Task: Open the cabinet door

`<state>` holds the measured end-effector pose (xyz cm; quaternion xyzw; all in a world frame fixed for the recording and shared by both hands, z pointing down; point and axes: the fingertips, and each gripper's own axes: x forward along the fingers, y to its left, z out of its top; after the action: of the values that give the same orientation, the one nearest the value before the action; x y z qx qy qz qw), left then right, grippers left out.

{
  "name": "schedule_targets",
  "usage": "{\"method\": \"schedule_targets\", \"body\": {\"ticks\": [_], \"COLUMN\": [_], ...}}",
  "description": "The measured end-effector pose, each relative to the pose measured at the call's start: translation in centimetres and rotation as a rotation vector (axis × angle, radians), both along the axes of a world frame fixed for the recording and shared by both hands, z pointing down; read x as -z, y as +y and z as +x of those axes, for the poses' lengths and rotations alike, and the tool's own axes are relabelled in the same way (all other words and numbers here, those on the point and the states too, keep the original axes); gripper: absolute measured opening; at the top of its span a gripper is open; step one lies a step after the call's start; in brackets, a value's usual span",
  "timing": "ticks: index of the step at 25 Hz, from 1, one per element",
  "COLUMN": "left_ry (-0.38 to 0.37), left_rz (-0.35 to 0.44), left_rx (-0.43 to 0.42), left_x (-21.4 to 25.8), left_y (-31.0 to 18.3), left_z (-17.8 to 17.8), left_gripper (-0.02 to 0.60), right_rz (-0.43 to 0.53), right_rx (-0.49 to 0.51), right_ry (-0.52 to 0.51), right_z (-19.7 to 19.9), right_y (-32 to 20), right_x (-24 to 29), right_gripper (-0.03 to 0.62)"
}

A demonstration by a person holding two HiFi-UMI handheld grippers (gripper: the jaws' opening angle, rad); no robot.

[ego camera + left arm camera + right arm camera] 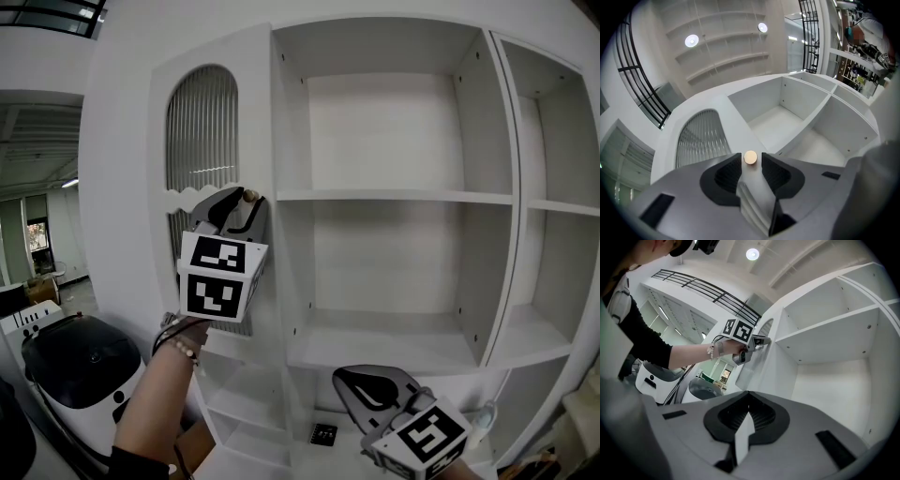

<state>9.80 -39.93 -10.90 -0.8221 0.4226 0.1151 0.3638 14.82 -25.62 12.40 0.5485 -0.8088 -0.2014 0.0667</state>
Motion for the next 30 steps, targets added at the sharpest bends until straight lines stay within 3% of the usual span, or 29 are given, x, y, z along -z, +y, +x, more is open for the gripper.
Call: {"method": "schedule_targets", "body": {"ticks": [4,8,30], "left_ry": [0.002,0.011,0.026], "left_rz": [0.000,-0.033,-0.055], "left_rx": [-0.001,-0.026,-0.104], "left_x": [0.3,0.4,0.3], "left_y": [0.1,0.0,2.2], "left_z": [0.1,-0.1,-2.7], "left_gripper": [0.118,0.078,0.075], "right_rz": [-0.009,-0.005,-0.015], "right_rx": [-0.009,-0.012,-0.035], "right_ry": [-0.005,0.012,0.030], "right_z": [0.2,-0.1,-1.5], "right_y": [0.0,0.2,0.9], "right_x": [-0.2,-0.3,-0.2], "right_gripper": [0.000,0.000,0.000]}}
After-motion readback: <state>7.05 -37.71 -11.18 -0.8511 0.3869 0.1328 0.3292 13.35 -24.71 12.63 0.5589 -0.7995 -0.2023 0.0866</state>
